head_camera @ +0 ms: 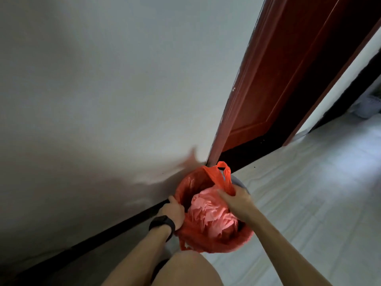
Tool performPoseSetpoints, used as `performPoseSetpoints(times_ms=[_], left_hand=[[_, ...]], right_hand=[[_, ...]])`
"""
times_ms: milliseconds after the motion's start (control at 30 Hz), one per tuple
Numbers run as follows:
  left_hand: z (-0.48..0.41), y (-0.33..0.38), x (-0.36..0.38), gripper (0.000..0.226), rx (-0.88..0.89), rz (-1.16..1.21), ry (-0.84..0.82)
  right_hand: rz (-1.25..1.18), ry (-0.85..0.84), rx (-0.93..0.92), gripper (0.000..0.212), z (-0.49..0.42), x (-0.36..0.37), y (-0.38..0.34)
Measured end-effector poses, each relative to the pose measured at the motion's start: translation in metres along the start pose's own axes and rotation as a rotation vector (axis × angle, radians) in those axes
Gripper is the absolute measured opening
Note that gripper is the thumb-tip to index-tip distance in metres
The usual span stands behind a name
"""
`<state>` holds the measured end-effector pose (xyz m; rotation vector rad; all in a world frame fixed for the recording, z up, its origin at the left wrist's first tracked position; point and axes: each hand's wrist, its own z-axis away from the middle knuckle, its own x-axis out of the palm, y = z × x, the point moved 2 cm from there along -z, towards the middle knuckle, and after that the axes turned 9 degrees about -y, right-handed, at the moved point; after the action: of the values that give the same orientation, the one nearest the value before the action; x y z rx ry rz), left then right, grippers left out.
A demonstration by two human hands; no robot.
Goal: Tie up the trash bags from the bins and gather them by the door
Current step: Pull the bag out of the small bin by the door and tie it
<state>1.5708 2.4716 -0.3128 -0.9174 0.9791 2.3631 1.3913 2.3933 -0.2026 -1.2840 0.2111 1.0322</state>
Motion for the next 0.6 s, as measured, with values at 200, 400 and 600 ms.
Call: performPoseSetpoints(times_ms=[200, 400, 600], left_hand=[[-0.015, 0.006, -0.003, 0.047, -0.07, 0.022, 0.005], [-0.02, 0.026, -0.009, 0.034, -0.037, 0.148, 0.016], [-0.006, 0.0, 0.01, 0.058, -0.007, 0.815, 0.092]], right_hand=[[-0.024, 0.098, -0.082, 0.023, 0.016, -0.042, -0.006], [0.042, 0.103, -0.021, 0.012, 0.019, -0.035, 0.022], [-0.019, 0.039, 0.104, 0.021, 0.022, 0.007, 0.059]])
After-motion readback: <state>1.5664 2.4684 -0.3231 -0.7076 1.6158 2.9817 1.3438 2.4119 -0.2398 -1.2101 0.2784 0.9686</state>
